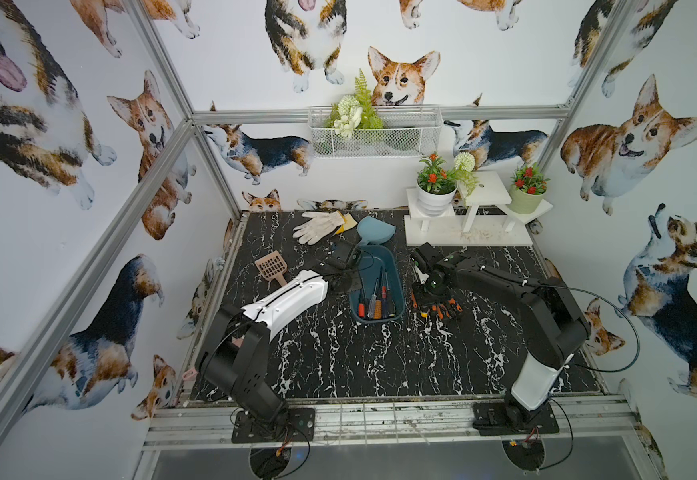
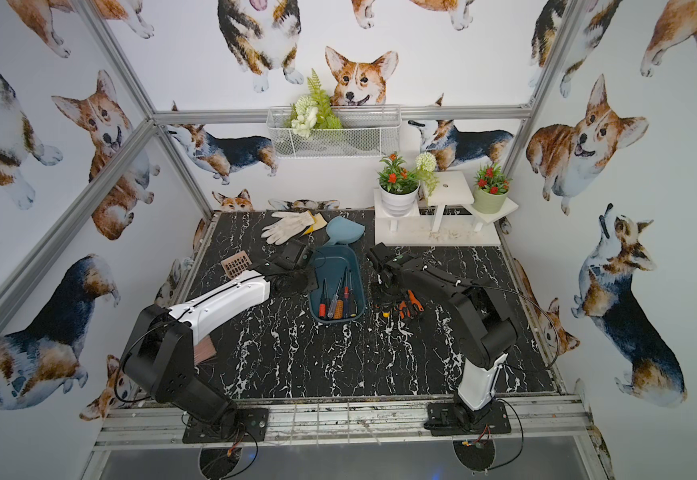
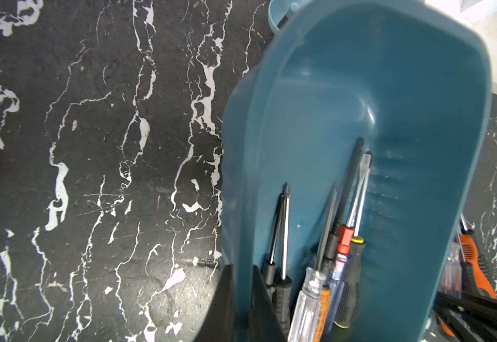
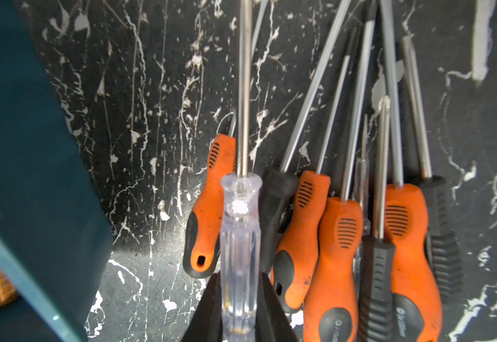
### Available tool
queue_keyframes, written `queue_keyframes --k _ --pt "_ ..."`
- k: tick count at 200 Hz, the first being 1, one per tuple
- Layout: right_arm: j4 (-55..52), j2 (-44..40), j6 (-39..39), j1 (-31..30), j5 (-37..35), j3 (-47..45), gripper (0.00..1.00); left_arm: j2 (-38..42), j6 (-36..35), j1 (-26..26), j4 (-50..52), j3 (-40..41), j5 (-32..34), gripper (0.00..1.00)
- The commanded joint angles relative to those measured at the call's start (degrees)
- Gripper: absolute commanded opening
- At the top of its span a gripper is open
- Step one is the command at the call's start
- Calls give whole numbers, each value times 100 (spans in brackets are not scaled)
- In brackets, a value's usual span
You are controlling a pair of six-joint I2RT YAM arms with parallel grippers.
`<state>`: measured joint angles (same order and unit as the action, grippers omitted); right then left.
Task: Take out the screwdriver from the storage box
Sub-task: Place the screwdriver at the center of the board.
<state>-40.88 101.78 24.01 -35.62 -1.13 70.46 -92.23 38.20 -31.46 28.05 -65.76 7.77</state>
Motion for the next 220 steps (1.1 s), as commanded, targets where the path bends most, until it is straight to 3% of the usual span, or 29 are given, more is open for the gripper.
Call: queue_keyframes --k 1,52,94,192,220 --pt "70 51 51 -7 91 -19 0 94 81 -9 -167 -8 -65 0" --pt "63 69 71 -11 102 -28 1 135 110 -8 -216 43 -76 0" --pt "122 49 139 -11 104 -34 7 89 136 -9 -234 63 -67 0" --pt "10 55 130 -7 17 -24 25 -30 56 -9 -230 -30 -62 0" --pt "0 10 130 -7 -27 -32 36 -22 41 -8 -262 9 -43 0"
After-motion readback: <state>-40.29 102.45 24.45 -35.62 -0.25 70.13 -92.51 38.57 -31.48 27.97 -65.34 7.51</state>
